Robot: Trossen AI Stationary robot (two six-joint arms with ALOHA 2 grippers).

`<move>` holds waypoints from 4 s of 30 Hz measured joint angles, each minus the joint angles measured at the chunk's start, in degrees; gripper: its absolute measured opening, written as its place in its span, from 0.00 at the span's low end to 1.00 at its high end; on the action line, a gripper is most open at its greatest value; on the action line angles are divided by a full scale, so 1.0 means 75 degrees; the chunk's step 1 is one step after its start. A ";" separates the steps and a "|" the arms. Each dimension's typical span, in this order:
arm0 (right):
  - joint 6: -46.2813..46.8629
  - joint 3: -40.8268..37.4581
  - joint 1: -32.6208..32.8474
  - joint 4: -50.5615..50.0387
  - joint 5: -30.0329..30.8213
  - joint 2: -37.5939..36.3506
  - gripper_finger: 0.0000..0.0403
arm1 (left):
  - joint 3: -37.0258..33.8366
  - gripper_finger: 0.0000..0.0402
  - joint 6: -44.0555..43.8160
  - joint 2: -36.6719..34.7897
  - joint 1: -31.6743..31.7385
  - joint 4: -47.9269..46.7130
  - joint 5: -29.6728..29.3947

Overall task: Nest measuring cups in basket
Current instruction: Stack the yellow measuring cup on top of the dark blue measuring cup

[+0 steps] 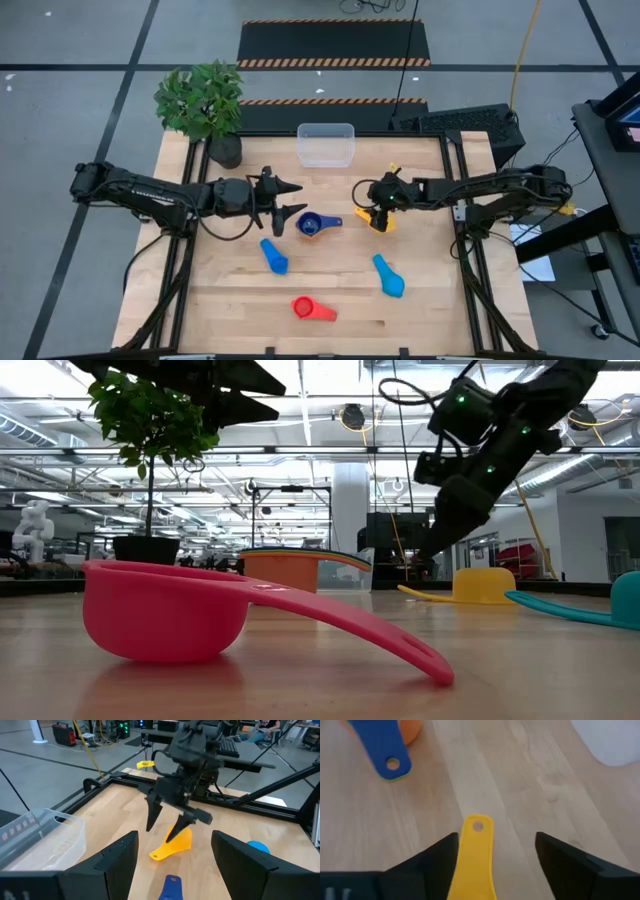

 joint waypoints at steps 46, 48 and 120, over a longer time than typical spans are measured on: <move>-0.0185 0.1210 -0.0289 -0.0403 0.0013 0.1558 0.04 | -0.0006 0.64 -0.0028 0.0000 -0.0017 -0.0089 0.0015; -0.0210 0.1210 -0.0289 -0.0560 0.0014 0.1401 0.01 | -0.0006 0.64 -0.0033 0.0000 -0.0017 -0.0111 0.0015; -0.0709 0.0484 0.0965 -0.7516 -0.3613 -0.0477 0.62 | -0.0009 0.64 -0.0424 -0.0003 -0.0026 -0.0247 0.1110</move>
